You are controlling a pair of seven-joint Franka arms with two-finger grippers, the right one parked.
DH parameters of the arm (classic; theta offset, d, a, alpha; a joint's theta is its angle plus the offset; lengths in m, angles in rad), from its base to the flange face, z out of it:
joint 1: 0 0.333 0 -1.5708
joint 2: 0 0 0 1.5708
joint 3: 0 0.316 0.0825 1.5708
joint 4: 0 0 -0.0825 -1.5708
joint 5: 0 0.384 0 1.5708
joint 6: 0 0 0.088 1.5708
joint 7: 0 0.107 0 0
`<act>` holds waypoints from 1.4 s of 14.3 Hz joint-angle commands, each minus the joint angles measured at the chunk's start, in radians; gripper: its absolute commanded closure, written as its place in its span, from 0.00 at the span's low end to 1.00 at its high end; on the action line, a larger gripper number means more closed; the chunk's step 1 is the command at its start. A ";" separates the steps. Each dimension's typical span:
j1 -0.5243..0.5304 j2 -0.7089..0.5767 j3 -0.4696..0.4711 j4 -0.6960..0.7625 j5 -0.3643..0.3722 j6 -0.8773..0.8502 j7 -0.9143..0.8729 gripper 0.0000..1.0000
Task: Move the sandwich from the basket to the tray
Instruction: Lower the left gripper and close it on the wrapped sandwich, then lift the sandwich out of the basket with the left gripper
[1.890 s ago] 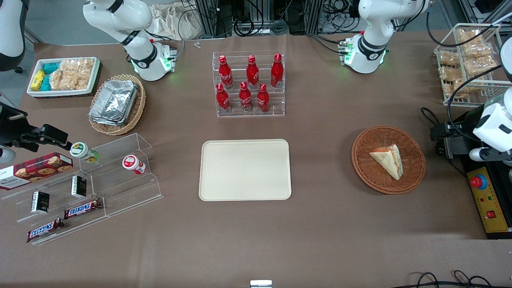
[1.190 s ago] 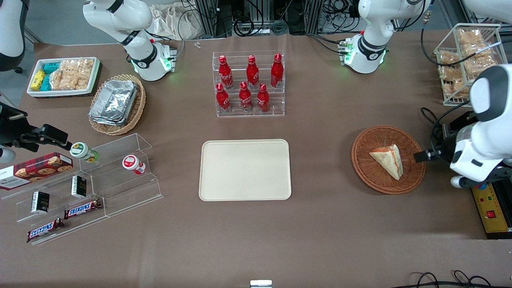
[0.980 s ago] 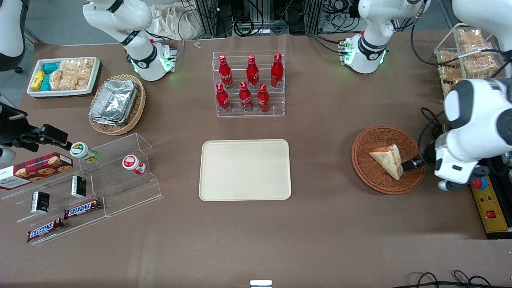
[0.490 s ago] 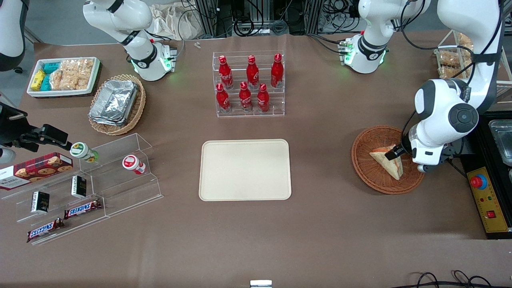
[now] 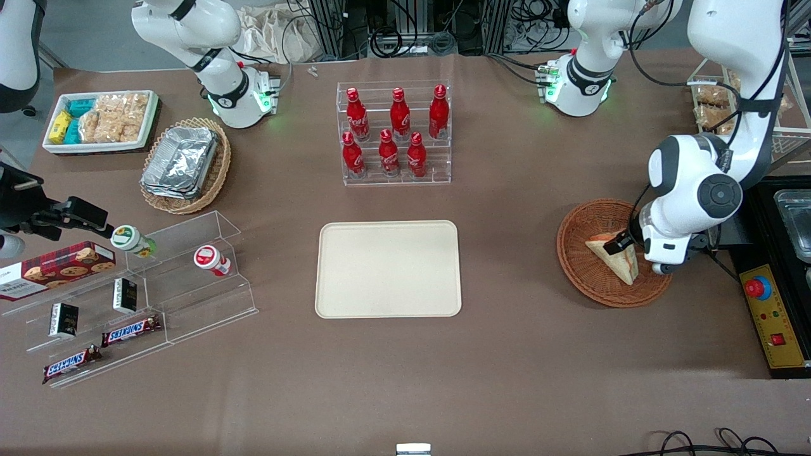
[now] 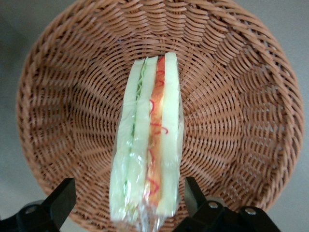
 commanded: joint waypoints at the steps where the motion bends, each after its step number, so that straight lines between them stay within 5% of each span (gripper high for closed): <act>1: -0.003 0.037 0.006 -0.022 0.029 0.087 -0.040 0.00; 2: -0.004 0.050 0.006 -0.018 0.029 0.092 -0.045 0.01; 3: -0.004 0.061 0.006 -0.016 0.028 0.099 -0.046 0.12; 6: -0.004 0.064 0.006 -0.005 0.028 0.109 -0.080 0.95; 9: -0.012 0.038 0.003 0.063 0.028 0.061 -0.149 1.00; 16: -0.018 0.034 -0.054 0.667 -0.008 -0.702 -0.140 1.00; 20: -0.019 0.098 -0.240 0.815 -0.049 -0.721 -0.073 1.00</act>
